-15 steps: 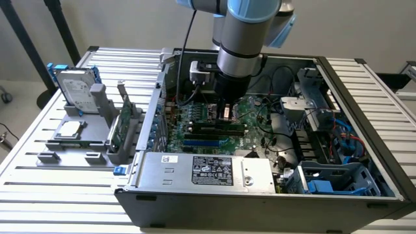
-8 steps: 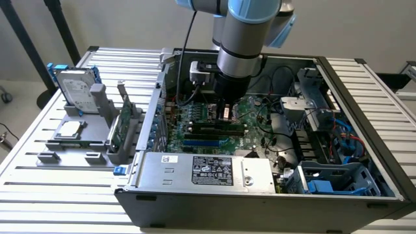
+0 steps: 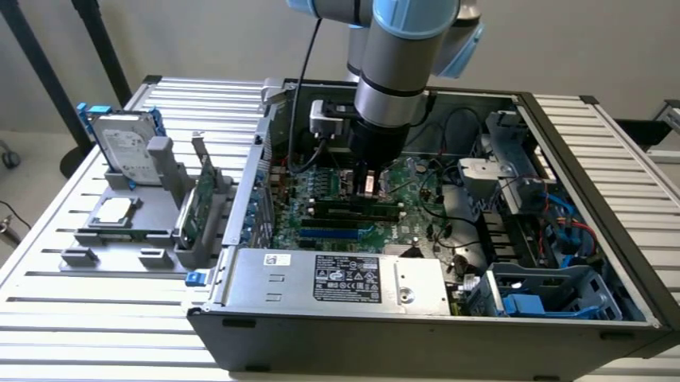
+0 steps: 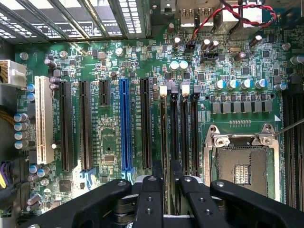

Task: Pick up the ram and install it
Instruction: 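Insert the ram into the slot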

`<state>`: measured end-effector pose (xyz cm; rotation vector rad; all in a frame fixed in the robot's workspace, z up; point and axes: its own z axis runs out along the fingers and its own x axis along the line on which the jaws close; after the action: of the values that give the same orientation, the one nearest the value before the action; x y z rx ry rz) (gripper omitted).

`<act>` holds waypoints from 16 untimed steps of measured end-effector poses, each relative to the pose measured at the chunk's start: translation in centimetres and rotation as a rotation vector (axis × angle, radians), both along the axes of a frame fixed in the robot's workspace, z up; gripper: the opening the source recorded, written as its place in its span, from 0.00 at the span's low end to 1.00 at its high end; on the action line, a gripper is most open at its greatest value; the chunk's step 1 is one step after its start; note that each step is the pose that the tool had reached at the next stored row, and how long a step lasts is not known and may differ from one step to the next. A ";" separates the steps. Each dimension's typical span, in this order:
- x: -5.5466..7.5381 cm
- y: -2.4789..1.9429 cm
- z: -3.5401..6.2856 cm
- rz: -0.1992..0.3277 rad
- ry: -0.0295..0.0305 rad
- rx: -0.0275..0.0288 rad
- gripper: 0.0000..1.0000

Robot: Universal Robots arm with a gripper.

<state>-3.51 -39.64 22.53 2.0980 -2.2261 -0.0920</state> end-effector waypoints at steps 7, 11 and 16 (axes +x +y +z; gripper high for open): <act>0.0 0.00 1.27 0.000 0.0013 0.0002 0.22; 0.0 0.00 2.60 0.000 0.0017 0.0002 0.22; 0.0 0.00 2.78 0.000 0.0021 0.0004 0.11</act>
<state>-3.50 -39.64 25.31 2.0972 -2.2250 -0.0947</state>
